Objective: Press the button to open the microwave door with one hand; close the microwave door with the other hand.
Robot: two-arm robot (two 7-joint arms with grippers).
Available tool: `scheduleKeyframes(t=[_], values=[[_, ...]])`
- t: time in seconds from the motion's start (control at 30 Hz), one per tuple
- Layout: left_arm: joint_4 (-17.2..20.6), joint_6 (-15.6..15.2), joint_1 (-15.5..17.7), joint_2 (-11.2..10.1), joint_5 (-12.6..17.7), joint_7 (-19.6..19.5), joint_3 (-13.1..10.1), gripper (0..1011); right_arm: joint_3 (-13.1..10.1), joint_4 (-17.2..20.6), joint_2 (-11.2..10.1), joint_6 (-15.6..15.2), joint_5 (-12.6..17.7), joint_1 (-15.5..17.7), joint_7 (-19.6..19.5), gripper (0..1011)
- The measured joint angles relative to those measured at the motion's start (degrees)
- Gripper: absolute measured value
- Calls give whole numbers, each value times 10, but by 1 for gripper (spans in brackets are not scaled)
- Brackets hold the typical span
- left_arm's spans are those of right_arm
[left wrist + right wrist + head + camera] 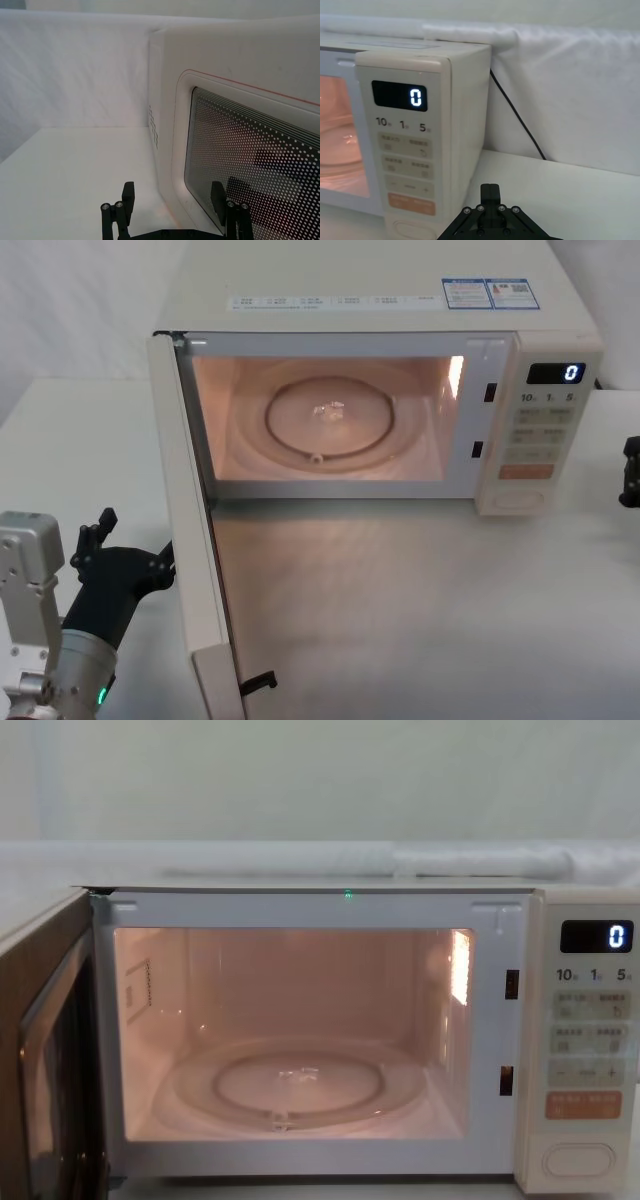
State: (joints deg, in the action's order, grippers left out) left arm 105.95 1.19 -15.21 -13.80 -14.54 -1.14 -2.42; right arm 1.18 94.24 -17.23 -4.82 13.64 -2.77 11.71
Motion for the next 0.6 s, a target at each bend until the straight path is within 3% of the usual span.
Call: scheduleKeyframes(t=[0.6], values=[[0, 0, 0, 0, 0, 0, 0, 1001, 0, -16, -3, -3, -3, -17, 3, 0]])
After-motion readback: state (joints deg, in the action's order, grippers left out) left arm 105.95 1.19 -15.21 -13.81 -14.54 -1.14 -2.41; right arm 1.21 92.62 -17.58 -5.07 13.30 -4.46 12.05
